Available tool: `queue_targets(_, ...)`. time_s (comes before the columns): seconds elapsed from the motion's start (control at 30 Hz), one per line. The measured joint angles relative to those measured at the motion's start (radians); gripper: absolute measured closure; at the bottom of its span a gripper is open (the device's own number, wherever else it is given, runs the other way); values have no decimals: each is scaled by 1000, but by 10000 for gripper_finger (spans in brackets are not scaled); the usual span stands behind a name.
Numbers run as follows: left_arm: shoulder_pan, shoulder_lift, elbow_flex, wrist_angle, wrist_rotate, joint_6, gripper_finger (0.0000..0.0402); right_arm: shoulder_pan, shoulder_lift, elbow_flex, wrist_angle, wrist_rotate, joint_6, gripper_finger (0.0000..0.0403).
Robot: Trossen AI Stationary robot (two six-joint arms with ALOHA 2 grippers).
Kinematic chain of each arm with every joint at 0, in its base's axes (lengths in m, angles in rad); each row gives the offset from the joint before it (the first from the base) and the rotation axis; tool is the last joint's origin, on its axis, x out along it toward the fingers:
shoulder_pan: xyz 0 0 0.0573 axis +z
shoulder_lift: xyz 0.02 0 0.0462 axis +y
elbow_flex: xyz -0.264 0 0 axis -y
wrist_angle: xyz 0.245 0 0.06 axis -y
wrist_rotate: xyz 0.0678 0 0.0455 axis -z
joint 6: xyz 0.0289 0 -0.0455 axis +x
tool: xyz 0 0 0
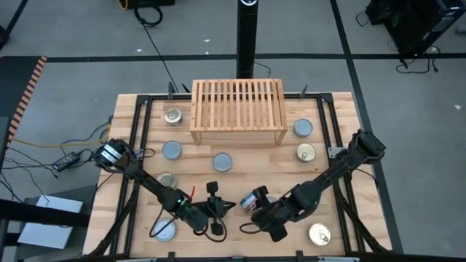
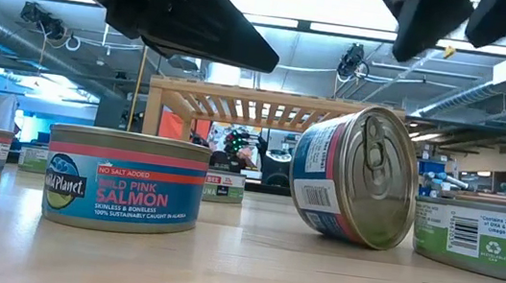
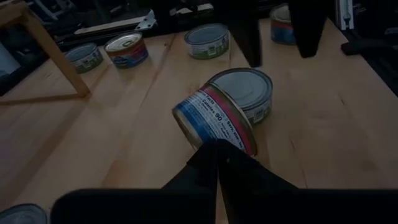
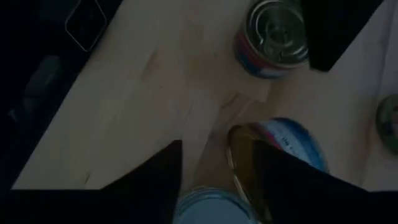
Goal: Stack canned seafood by type on shelf
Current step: Put the blue-pink tuna can on the shelf
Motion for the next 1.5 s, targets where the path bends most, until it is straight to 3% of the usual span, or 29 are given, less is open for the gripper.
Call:
queue_targets(0.2, 0, 0, 0, -2, 11, -1, 383, -85, 7, 2, -19, 2, -40, 105)
queue_targets(0.43, 0, 0, 0, -11, 10, -1, 383, -171, 9, 2, -30, -176, -79, 74)
queue_targets(0.97, 0, 0, 0, -18, 26, -5, 383, -220, 71, 1, -59, -247, -127, 93)
queue_targets(1.3, 0, 0, 0, -17, 27, -7, 383, -232, 73, 1, -57, -342, -133, 199)
queue_targets(1.5, 0, 0, 0, -17, 28, -7, 383, -232, 73, 2, -53, -351, -129, 208)
